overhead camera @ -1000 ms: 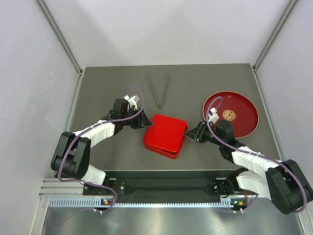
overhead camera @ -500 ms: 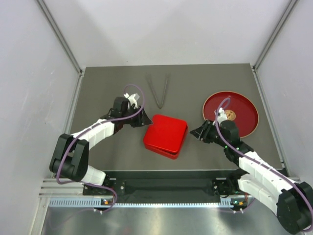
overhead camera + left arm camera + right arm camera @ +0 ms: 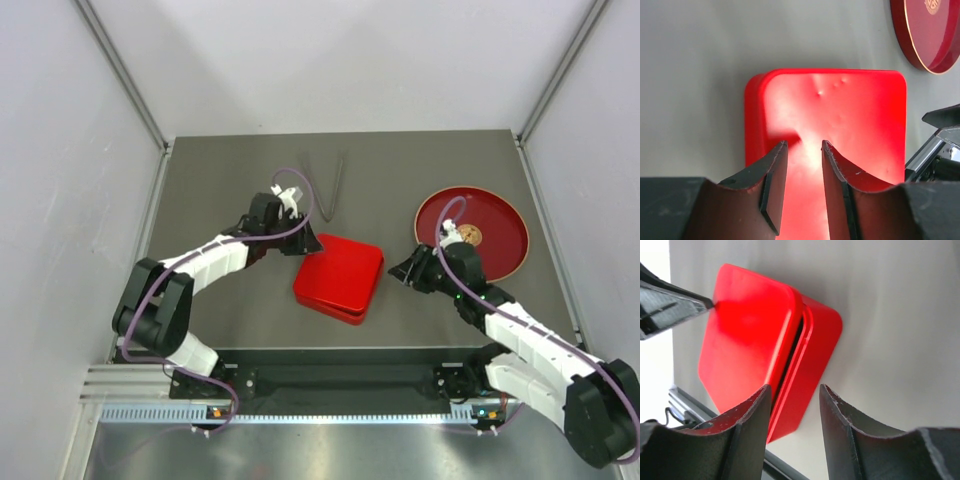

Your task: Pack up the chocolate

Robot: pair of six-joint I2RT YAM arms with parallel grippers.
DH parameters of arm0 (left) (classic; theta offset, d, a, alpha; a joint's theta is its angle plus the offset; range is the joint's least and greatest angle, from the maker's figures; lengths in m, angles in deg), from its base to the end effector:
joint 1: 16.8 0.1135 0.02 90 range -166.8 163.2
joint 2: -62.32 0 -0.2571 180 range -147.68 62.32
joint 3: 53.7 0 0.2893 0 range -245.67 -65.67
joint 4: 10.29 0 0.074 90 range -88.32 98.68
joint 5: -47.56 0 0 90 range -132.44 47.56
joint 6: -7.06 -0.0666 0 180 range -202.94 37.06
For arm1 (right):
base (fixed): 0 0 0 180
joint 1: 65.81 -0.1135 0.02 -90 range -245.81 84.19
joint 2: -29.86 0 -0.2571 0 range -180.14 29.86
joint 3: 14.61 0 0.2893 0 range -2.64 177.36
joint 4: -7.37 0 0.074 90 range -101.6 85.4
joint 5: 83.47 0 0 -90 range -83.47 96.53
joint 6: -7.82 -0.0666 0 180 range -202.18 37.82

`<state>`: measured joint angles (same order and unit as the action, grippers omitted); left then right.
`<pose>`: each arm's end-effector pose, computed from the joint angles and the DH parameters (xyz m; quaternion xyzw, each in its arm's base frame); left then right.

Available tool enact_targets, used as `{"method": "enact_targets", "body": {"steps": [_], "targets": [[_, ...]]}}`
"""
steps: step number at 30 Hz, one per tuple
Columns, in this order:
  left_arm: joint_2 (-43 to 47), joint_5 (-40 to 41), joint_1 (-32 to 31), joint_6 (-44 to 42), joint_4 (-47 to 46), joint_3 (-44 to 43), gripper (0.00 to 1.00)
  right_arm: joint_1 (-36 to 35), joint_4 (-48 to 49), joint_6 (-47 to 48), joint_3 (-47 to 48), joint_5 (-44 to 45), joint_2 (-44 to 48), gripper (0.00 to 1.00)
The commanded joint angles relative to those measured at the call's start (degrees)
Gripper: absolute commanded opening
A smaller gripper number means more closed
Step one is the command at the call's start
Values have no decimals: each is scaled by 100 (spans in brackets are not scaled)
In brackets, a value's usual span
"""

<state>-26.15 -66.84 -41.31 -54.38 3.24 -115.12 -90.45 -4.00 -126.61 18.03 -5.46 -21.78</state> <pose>0.3280 -0.1798 0.1514 0.0569 0.8905 -0.3543 0.2798 0.2251 0.1185 0.1506 0.0971 0.8590 0.3550 0.3560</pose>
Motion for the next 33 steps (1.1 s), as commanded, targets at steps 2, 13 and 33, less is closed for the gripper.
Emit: {"method": "enact_targets", "body": {"steps": [2,13,33], "targets": [[-127,164,-220,-192,2,5,38,-172,722,-408,-36,126,-83,45],[320,287,-273,-175,194,-64,41,-664,766,-690,78,583,-645,46],[-478,1377,-273,-456,891,-847,39,-1209,801,-1209,149,1181,-725,51]]}}
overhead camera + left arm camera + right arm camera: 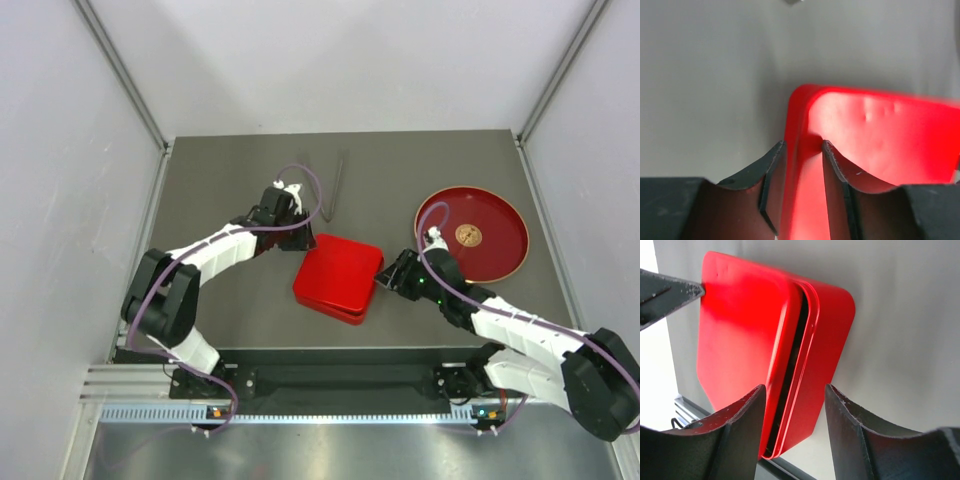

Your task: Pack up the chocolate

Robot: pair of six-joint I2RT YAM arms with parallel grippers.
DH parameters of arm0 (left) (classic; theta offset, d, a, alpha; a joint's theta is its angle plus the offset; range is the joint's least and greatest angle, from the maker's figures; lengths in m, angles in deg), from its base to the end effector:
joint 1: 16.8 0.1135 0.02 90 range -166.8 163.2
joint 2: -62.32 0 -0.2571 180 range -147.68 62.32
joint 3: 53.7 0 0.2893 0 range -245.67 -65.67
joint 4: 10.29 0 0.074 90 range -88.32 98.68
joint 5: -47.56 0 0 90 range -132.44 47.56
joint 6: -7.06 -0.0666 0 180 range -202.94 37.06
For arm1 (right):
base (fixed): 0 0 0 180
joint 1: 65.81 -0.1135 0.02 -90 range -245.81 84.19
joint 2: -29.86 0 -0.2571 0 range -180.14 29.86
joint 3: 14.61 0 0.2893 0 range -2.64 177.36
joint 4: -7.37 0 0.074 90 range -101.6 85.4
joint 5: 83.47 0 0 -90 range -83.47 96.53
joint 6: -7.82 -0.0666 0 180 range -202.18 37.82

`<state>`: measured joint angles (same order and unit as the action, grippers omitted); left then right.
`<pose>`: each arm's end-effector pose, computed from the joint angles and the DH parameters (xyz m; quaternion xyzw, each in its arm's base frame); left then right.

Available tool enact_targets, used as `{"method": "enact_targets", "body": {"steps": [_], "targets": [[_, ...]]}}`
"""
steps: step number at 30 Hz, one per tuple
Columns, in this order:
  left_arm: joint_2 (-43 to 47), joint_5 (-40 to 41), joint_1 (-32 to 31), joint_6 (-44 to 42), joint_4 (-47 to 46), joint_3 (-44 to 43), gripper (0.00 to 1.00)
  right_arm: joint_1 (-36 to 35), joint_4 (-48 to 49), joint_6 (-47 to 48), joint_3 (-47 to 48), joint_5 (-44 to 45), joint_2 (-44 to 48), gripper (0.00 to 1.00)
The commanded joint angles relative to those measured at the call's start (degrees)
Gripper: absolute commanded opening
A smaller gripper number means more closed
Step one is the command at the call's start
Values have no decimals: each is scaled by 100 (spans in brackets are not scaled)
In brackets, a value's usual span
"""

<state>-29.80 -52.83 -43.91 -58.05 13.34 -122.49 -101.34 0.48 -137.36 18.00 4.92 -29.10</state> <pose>0.3420 -0.1886 0.1539 0.0512 0.9257 -0.2359 0.2914 0.2140 0.1551 0.1283 0.1435 0.8680 0.3468 0.3252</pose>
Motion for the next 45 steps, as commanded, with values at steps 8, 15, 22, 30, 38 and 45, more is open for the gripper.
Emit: {"method": "enact_targets", "body": {"steps": [8,15,22,30,38,45], "targets": [[0,-200,-101,-89,-445,171,33,-305,476,-186,230,380,-247,51],[334,-454,-163,-54,-612,391,35,-490,819,-344,98,565,-467,51],[466,-560,-251,52,-621,417,38,-516,968,-406,-69,688,-248,51],[607,-209,-251,52,-51,110,44,-516,775,-397,-139,855,-19,51],[660,-138,-251,174,310,74,44,-525,591,-397,-139,855,-28,50],[563,-341,-435,517,-172,452,35,-543,1011,-520,-359,820,-2,48]]}}
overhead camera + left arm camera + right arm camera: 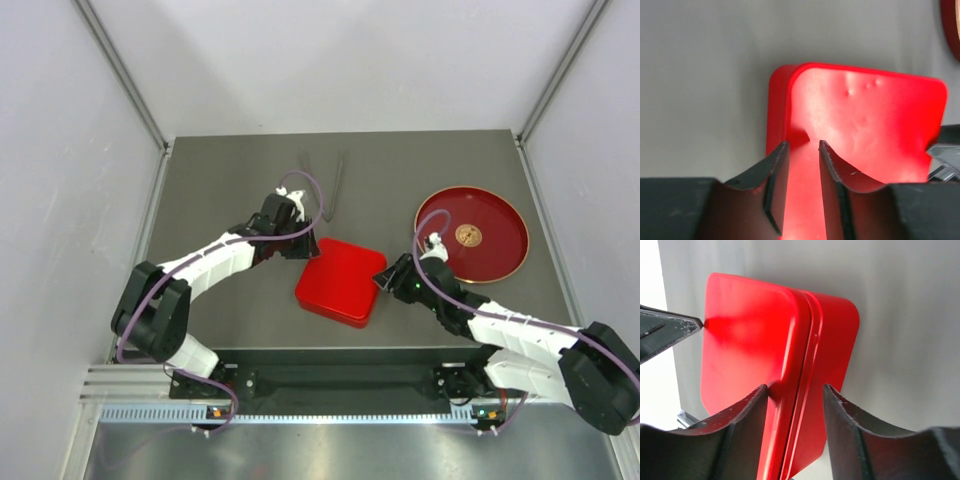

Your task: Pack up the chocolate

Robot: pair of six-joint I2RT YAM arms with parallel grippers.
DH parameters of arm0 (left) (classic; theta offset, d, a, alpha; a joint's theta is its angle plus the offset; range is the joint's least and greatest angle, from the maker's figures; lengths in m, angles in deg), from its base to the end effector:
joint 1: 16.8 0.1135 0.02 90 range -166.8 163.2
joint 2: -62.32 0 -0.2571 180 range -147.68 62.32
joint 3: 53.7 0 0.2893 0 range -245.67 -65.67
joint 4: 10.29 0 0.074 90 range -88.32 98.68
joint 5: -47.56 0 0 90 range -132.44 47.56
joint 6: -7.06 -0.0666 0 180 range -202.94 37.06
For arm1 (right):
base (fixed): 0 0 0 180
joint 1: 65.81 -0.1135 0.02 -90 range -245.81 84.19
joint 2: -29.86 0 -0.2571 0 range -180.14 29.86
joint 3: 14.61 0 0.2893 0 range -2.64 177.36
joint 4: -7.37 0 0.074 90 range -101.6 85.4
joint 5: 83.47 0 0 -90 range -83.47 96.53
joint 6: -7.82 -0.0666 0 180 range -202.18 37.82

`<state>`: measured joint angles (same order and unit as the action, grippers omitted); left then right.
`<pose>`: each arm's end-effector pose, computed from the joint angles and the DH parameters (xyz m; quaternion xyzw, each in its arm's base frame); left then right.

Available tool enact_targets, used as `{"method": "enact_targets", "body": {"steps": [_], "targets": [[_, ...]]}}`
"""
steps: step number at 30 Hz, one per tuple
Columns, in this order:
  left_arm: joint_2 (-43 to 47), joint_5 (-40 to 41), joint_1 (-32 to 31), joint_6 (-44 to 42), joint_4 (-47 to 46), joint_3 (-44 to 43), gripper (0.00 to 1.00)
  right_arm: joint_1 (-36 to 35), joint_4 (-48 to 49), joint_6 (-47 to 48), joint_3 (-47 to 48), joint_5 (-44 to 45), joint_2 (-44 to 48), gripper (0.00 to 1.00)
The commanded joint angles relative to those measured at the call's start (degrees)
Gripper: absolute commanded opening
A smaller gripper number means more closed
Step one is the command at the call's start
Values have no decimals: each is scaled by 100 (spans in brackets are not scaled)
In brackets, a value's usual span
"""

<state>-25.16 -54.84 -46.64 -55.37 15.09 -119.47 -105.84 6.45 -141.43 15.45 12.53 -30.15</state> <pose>0.3157 -0.1976 0.1615 0.0578 0.9243 -0.2628 0.2707 0.2055 0.1635 0.1198 0.1705 0.8521 0.3460 0.3538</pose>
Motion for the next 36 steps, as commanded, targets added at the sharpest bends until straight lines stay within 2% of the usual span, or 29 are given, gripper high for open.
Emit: {"method": "enact_targets", "body": {"steps": [1,5,12,15,18,26,28,31,34,36], "targets": [[109,-140,-240,301,-426,211,34,-101,529,-122,-121,24,86,47],[161,-227,-373,512,-708,344,31,-286,644,-210,-130,129,-98,39],[82,-87,-496,609,-620,449,29,-339,838,-474,-569,533,-152,23],[82,-174,-522,653,-778,572,30,-347,618,-500,-648,805,-47,21],[65,-210,-531,653,-752,511,30,-347,425,-492,-675,999,15,15],[240,-438,-584,697,-743,266,33,-348,319,-738,-999,1167,-64,12],[345,-281,-584,627,-341,73,35,-356,389,-729,-1044,1149,-72,12],[486,473,-575,372,597,-507,40,-356,389,-641,-1044,1114,24,13],[583,1633,-566,178,1477,-947,44,-356,284,-580,-1000,1131,182,15],[627,1820,-488,152,1586,-905,46,-348,222,-553,-991,1158,270,15]]}}
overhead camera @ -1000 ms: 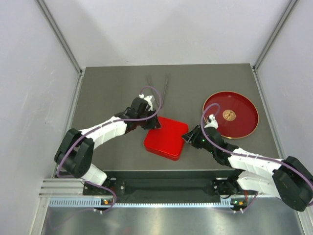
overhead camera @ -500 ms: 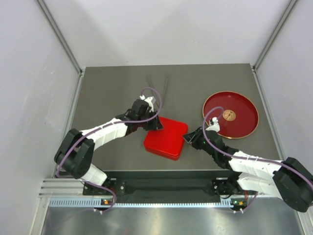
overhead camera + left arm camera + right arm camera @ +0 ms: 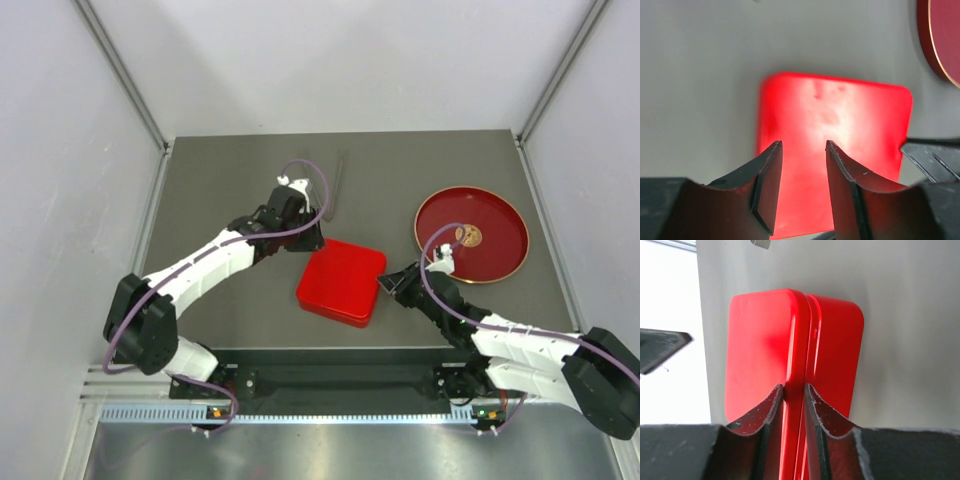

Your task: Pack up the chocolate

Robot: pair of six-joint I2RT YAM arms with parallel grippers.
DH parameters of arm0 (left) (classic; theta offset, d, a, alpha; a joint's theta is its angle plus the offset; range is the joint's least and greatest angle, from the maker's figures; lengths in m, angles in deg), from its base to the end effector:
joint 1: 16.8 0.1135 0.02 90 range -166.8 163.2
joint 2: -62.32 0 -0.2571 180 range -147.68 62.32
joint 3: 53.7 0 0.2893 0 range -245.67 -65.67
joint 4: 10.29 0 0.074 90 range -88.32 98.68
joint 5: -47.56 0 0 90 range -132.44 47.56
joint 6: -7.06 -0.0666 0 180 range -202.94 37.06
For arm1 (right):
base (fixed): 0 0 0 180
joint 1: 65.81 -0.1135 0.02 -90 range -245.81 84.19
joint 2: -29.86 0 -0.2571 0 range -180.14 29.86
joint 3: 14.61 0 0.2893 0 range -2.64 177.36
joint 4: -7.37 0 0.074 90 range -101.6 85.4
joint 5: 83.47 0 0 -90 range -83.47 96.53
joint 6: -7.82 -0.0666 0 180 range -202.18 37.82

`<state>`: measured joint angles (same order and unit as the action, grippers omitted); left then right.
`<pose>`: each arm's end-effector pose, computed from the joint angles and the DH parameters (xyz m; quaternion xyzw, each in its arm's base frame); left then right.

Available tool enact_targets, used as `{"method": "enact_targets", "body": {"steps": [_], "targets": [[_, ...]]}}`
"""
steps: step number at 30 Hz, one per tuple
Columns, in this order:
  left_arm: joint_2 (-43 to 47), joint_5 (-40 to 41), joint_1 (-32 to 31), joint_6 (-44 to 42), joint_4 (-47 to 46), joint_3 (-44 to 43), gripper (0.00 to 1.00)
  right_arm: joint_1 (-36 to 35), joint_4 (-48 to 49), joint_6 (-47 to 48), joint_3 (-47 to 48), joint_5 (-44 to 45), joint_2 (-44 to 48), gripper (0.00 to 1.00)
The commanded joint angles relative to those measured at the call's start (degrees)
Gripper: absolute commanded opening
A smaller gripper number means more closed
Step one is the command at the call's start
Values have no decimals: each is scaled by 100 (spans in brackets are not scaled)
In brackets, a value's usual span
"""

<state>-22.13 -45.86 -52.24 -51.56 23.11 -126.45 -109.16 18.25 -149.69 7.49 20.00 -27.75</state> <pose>0.3053 -0.2222 0.2112 0.0441 0.9228 -0.2332 0.3034 0.1880 0.1562 0.1047 0.2369 0.8041 0.3856 0.3856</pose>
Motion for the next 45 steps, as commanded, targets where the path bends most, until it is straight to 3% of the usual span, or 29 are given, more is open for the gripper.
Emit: {"method": "enact_targets", "body": {"steps": [1,10,14,20,28,36,45], "targets": [[341,861,116,-220,723,-129,46,-24,-967,282,-196,410,47,15],[-220,-298,169,70,-217,610,42,-33,-695,317,-257,244,-58,22],[-292,-1194,143,368,-815,786,34,-41,-563,326,-222,173,-216,26],[-28,-1354,152,492,-1045,751,33,-59,-439,440,-161,68,-243,34],[42,-1653,143,650,-1282,821,31,-68,-185,580,-178,42,47,36],[-2,-1592,143,686,-1053,619,31,-68,957,730,-398,-609,83,38],[-19,-1679,143,870,-1159,707,31,-59,1792,686,-354,-1109,-479,26]]}}
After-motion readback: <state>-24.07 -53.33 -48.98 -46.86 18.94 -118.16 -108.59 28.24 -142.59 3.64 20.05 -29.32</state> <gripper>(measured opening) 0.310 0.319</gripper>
